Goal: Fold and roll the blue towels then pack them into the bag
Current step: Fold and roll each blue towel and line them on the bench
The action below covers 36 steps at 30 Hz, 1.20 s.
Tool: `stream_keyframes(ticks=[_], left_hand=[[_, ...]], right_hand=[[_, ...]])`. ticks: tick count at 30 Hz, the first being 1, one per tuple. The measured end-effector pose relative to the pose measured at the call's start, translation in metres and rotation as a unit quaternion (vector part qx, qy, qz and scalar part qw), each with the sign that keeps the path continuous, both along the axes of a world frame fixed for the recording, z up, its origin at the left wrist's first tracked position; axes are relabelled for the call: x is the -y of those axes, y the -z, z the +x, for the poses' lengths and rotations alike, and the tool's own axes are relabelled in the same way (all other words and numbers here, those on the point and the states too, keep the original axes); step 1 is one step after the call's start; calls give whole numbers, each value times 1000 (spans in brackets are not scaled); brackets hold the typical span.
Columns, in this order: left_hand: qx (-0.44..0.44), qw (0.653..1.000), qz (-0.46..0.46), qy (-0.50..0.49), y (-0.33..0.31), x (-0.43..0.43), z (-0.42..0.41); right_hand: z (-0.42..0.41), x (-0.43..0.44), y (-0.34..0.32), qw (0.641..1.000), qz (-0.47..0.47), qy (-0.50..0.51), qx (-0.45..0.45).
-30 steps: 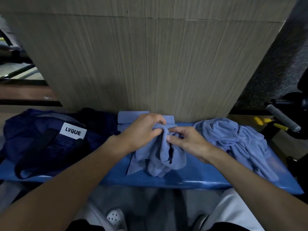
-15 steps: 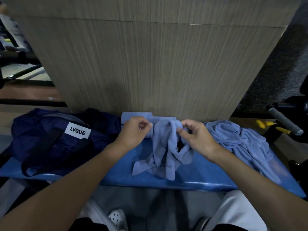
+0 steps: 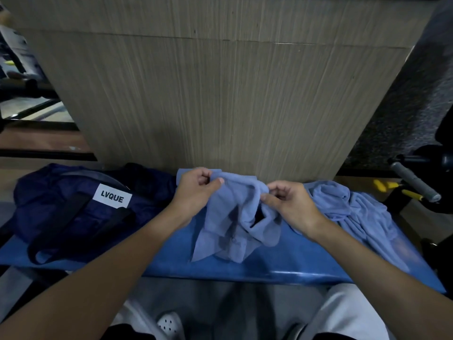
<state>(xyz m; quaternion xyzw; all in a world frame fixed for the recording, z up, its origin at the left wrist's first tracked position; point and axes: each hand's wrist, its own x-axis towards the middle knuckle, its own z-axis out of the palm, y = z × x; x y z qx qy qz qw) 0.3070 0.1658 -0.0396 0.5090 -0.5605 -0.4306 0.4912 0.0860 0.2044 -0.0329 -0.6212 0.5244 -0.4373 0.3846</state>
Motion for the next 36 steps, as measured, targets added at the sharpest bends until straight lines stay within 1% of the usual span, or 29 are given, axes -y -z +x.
stream_keyframes(ticks=[4, 8, 12, 14, 15, 16, 18, 20, 22, 25, 27, 31, 33, 36], left_hand=[[-38, 999, -1, -34, -14, 0, 7], [-62, 995, 21, -69, -22, 4, 20], [-138, 986, 46, -79, -35, 5, 31], [-186, 978, 65, -69, -42, 5, 34], [-194, 976, 68, -71, -45, 6, 35], [-186, 977, 65, -79, -46, 8, 36], [-137, 984, 52, -106, -41, 11, 38], [-76, 989, 48, -117, -30, 11, 39], [-31, 992, 50, -107, -12, 7, 39], [55, 991, 66, -104, 26, -6, 36], [75, 989, 93, -91, 56, -14, 33], [73, 982, 161, -64, 100, -19, 33], [112, 979, 161, -47, 113, -15, 32], [175, 971, 160, -5, 122, -10, 21]], right_hand=[[-5, 1, 0, 998, 13, 62, 23], [-19, 6, -2, 986, -26, 146, 79], [-35, 11, -11, 975, -52, 191, 101], [-41, 11, -17, 969, -50, 214, 115], [-43, 12, -20, 965, -42, 223, 131], [-45, 12, -24, 961, -33, 232, 148], [-49, 13, -27, 954, -24, 246, 170], [-52, 12, -21, 956, -21, 252, 153], [-57, 10, 1, 962, -1, 245, 125], [-62, 2, 48, 967, 73, 220, 106], [-62, -7, 77, 965, 112, 224, 75], [-56, -20, 113, 966, 137, 218, 36], [-56, -22, 120, 965, 144, 219, 22], [-59, -18, 127, 956, 157, 246, 14]])
